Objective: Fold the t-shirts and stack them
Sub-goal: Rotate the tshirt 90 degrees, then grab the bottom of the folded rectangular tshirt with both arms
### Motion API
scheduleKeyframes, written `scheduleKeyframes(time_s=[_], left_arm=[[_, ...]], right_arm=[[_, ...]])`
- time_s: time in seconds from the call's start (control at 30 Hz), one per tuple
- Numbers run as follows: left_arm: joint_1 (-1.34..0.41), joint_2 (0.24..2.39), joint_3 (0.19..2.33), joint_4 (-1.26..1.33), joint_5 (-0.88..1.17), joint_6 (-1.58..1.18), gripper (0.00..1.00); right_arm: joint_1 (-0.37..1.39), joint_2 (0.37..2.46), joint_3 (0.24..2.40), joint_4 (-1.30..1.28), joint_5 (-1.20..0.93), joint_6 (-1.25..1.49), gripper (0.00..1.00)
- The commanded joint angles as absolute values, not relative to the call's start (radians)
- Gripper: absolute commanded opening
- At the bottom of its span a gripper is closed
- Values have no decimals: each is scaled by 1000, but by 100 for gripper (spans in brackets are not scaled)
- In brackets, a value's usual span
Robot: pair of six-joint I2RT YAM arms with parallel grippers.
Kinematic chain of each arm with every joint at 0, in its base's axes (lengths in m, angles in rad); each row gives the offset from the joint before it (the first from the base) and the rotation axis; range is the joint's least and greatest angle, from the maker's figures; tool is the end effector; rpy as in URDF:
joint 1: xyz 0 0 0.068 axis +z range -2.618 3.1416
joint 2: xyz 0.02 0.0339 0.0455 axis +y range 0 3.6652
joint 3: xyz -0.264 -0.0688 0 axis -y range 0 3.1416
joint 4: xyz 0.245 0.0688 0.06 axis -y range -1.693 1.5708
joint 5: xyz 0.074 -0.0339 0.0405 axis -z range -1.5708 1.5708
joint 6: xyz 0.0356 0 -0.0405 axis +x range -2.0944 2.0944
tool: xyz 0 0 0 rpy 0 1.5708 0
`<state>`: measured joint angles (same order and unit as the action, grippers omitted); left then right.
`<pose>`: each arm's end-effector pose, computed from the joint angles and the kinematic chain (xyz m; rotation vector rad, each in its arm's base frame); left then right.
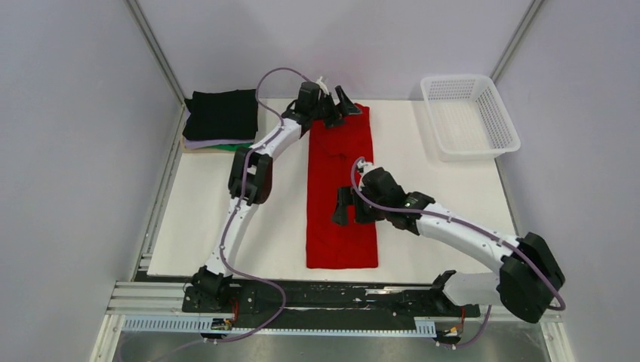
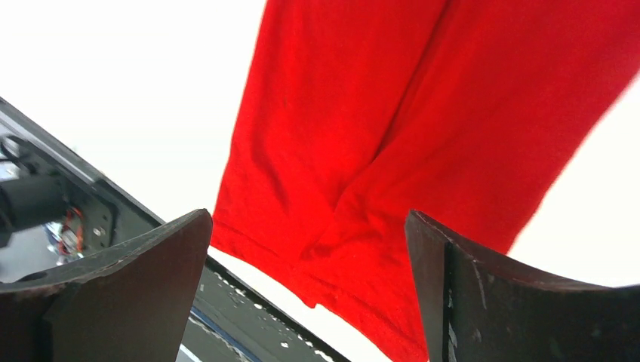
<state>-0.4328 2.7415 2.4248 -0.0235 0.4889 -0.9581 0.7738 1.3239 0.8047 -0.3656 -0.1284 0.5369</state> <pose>0.5504 -0.2727 0.1619 -0.1877 2.1238 -1.3531 0.1879 0.1900 0.2154 -0.3646 2.5615 0.6948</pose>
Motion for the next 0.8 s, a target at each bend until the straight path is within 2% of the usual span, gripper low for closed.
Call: scheduleKeyframes(time_s=[0.0,0.17,0.23,0.27,0.43,0.6,0.73,0.77], left_arm=[[-456,2360,2291,-215,465,-756,100],[-513,1954,1940,-476,285,-572,100],[-553,1791,1649,-492,171,-543,100],[-577,1683,1568,-482,118,-545,100],[-670,1390,1050,-441,90,-685,100],[-776,1198,819,-506,97,-799,100],[-860,1181,722,-526,160,-846,98],[-877,1186,709,-533,163,-851,95]], right_arm=[[758,1170,789,-418,-2,586,100],[751,1039,724,-563,63,665,100],[748,1000,687,-618,61,700,100],[747,985,673,-642,55,732,100],[746,955,612,-680,-32,829,96],[746,1015,569,-634,-76,847,86],[746,1070,557,-572,-108,849,77],[747,1080,554,-560,-115,849,75]])
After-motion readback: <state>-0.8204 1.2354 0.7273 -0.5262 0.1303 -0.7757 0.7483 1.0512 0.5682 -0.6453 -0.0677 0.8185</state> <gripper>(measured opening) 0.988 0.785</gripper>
